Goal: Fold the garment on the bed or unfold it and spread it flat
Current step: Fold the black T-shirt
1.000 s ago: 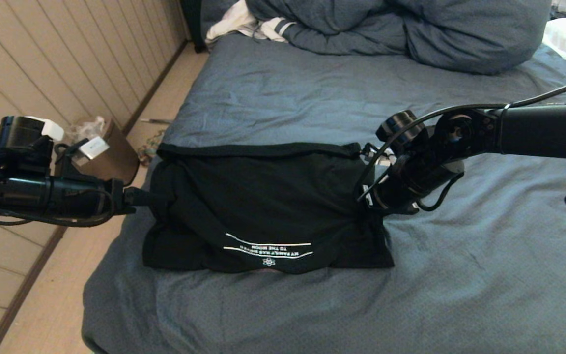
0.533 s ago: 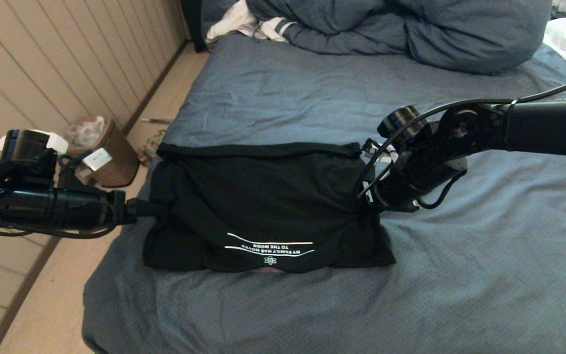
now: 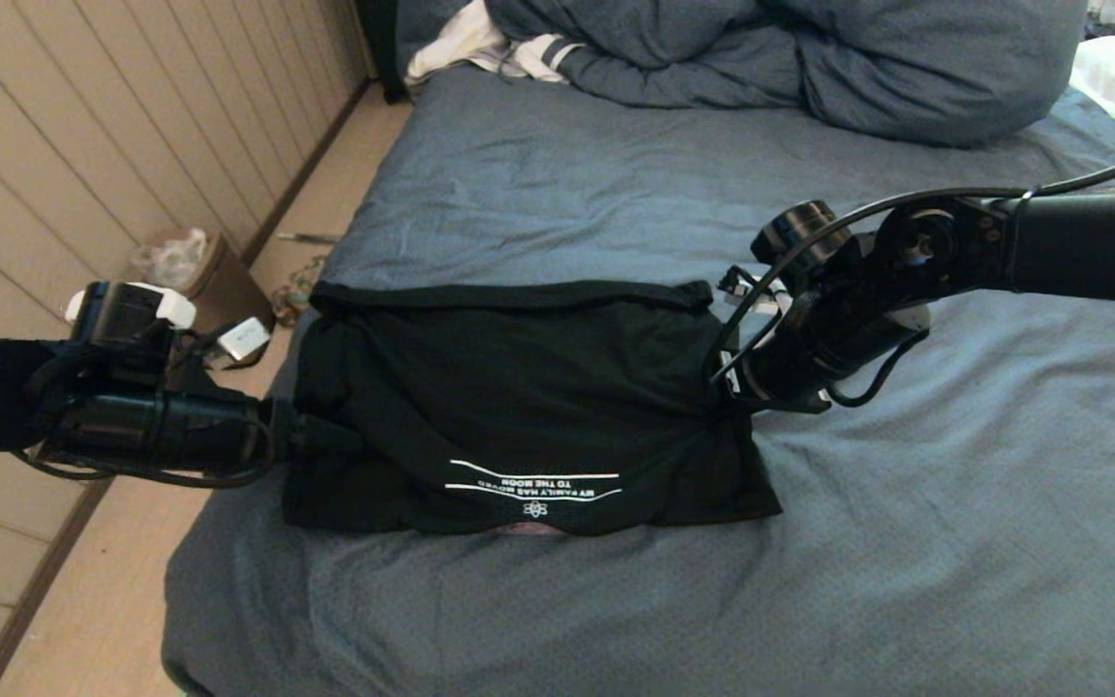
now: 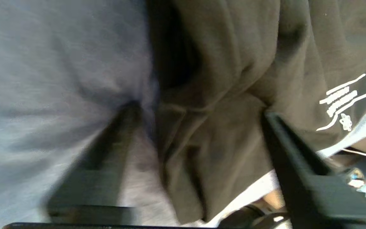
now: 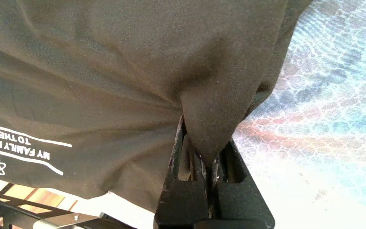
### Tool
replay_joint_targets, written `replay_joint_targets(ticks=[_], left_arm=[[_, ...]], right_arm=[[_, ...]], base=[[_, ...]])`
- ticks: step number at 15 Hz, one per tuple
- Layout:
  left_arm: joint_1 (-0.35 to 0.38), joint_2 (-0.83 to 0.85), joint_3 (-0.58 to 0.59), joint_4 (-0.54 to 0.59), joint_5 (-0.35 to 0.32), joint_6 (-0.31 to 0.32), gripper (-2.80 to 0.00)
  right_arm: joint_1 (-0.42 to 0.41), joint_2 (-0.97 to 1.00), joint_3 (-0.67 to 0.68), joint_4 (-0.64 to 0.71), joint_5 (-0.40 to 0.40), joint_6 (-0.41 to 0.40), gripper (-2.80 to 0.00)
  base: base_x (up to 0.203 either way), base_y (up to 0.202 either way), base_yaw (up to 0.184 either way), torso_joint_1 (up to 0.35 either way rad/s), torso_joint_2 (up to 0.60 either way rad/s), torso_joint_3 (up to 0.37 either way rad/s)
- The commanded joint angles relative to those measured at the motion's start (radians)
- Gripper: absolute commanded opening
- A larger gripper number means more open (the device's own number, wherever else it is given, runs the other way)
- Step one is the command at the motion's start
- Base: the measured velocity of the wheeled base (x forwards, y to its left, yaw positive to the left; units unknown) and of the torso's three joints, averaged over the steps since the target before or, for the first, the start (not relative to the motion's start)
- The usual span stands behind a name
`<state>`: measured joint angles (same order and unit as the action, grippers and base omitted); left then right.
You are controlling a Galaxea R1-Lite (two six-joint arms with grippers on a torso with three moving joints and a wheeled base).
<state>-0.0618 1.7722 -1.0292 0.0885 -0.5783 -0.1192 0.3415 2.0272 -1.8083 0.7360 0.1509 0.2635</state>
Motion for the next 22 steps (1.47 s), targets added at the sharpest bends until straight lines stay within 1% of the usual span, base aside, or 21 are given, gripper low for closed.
replay_joint_targets(ticks=[1,4,8,10,15,18,20,22], left_arm=[[-0.021,0.015,0.001,0.0,-0.005,-0.021,-2.8],[-0.033,-0.037,0.02,0.001,-0.005,-0.035,-2.8],[-0.095,-0.156,0.09,-0.001,-0.011,-0.037,-2.8],[-0.113,-0.16,0.104,-0.003,-0.018,-0.033,-2.8],[-0.114,-0.196,0.127,0.029,-0.012,-0.029,-2.8],[-0.113,-0.224,0.151,0.077,0.0,-0.011,-2.8],[-0.113,-0.249,0.142,0.146,0.0,0.036,-2.8],[-0.113,-0.293,0.137,0.201,0.0,0.068,-2.8]], right_arm=[[0.001,-0.001,0.001,0.003,0.002,0.0,-2.8],[0.002,-0.006,0.009,0.003,0.003,0.002,-2.8],[0.005,-0.033,0.048,0.002,0.004,0.004,-2.8],[0.004,-0.052,0.063,0.002,0.004,0.003,-2.8],[0.002,-0.103,0.117,0.008,0.005,0.003,-2.8],[0.002,-0.165,0.178,0.011,0.011,-0.009,-2.8],[0.003,-0.205,0.23,0.012,0.021,-0.033,-2.8],[0.003,-0.235,0.255,0.031,0.024,-0.05,-2.8]], base=[[0.0,0.0,0.0,0.0,0.0,0.0],[0.0,0.0,0.0,0.0,0.0,0.0],[0.0,0.0,0.0,0.0,0.0,0.0],[0.0,0.0,0.0,0.0,0.0,0.0],[0.0,0.0,0.0,0.0,0.0,0.0],[0.0,0.0,0.0,0.0,0.0,0.0],[0.0,0.0,0.0,0.0,0.0,0.0],[0.0,0.0,0.0,0.0,0.0,0.0]])
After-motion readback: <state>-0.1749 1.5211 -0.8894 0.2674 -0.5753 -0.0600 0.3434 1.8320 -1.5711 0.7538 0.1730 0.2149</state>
